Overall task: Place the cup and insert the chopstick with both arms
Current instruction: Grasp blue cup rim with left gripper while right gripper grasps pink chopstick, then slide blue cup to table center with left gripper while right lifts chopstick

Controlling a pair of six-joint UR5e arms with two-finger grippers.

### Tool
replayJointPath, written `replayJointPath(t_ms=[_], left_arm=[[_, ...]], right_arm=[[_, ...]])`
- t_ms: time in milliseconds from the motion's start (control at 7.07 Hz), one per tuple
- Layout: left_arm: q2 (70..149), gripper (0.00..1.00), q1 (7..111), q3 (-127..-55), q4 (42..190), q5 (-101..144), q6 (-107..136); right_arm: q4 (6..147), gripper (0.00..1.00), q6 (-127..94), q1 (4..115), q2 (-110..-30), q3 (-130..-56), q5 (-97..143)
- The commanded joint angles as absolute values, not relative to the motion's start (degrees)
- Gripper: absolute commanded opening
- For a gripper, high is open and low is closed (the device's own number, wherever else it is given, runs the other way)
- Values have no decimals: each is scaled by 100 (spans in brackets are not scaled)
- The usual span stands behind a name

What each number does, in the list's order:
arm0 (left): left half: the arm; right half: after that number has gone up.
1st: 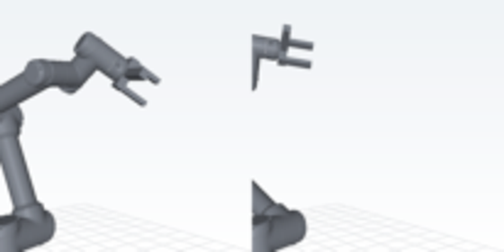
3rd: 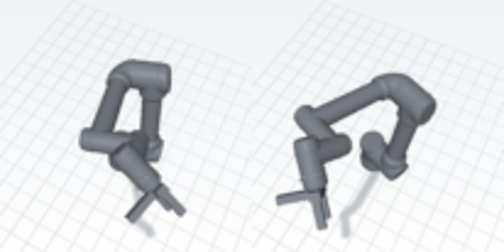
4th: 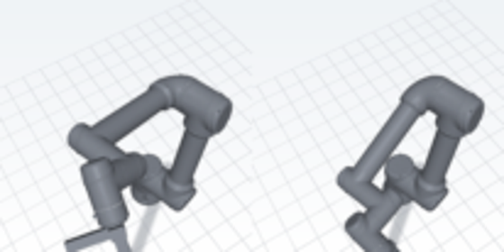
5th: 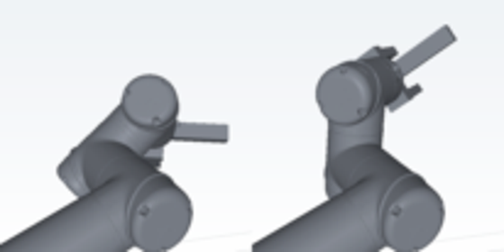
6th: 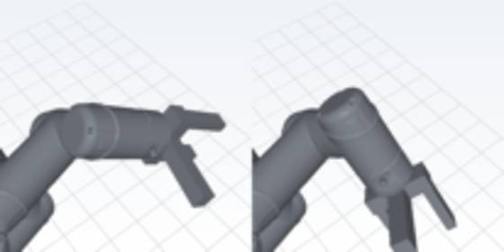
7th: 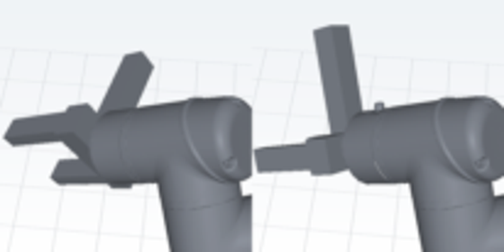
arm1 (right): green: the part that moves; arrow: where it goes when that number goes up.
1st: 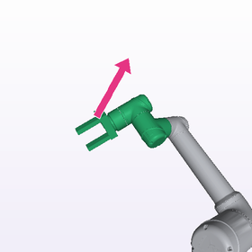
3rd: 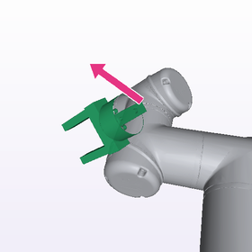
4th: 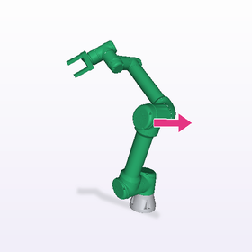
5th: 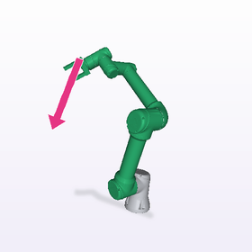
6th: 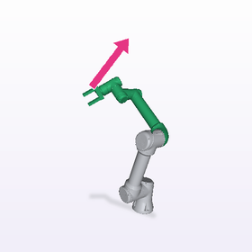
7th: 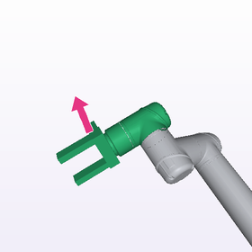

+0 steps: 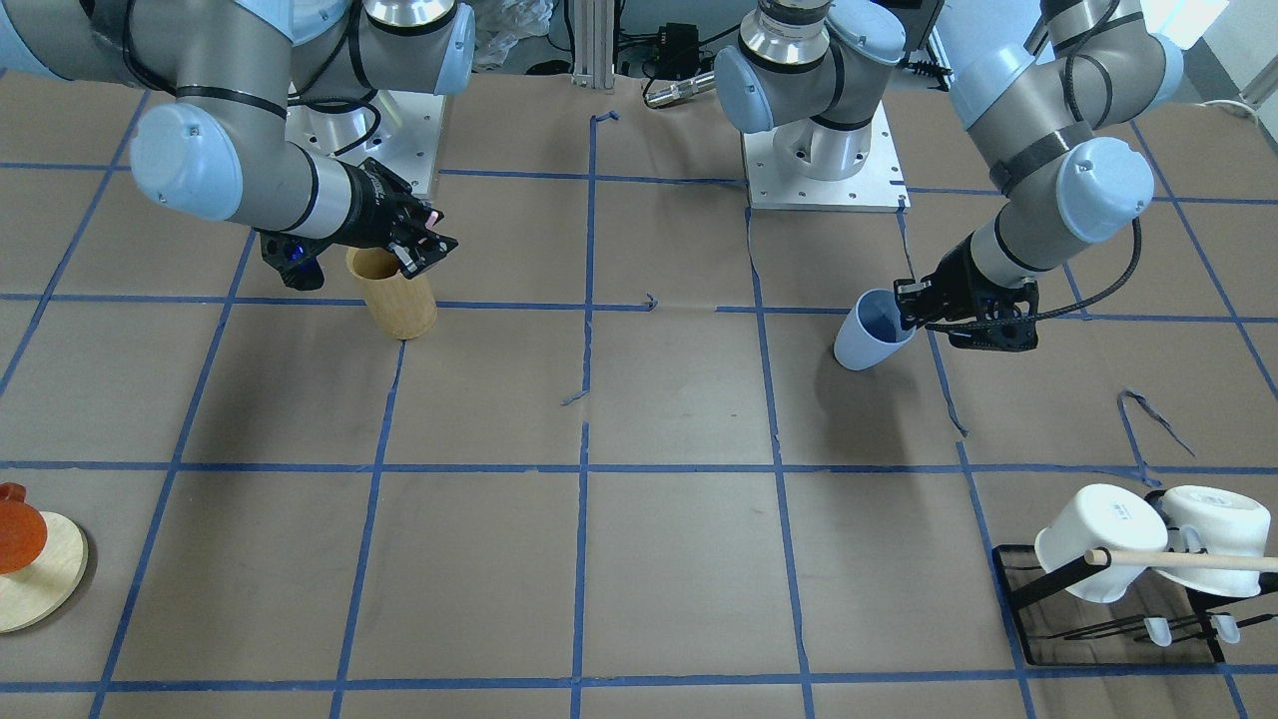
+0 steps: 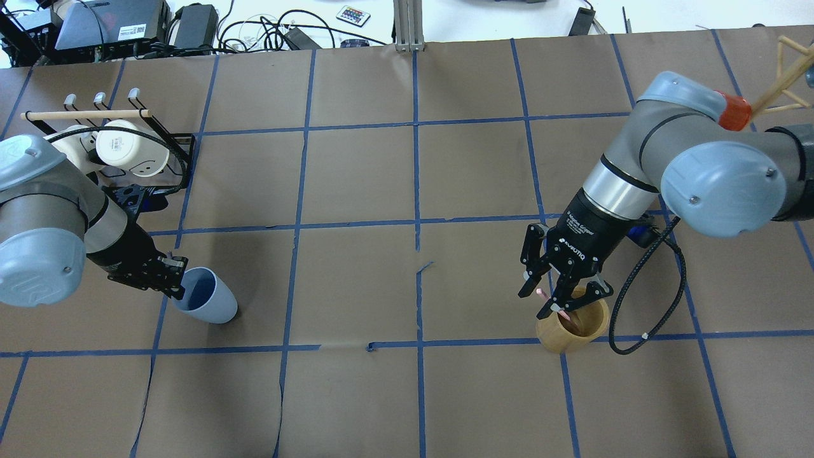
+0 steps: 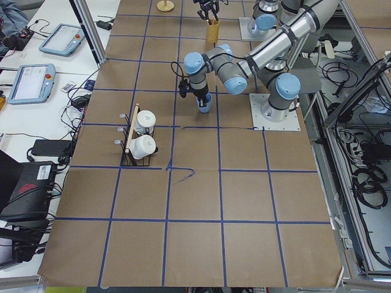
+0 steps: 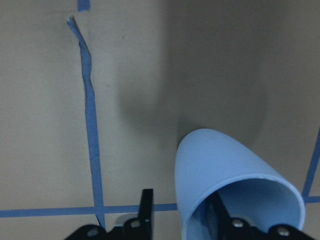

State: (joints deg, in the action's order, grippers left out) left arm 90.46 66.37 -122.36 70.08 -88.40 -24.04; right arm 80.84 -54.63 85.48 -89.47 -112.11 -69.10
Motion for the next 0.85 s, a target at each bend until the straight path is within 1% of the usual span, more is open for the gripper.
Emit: replayJointPath(t_ms=[0,141,424,707], left_arm=[[8878,0,7342,-11955,7381,-8447,-1510],[8851,0,8261,-11683,7444,-8429,-441],[9069,0,9985,-11199,7339,-8437,1100],[9429,0,10921,-11206,6490,-8420,2140]], right_arm=[[8025,3,-5658,8543,-8947,-11206,-6908],[8016,0,-5686,8543,-8947,-11206,-6908],[7946,0,-5765,8534,-8947,-11128,-6682],[7421,0,-5783,8534,-8947,-10629,-6671]])
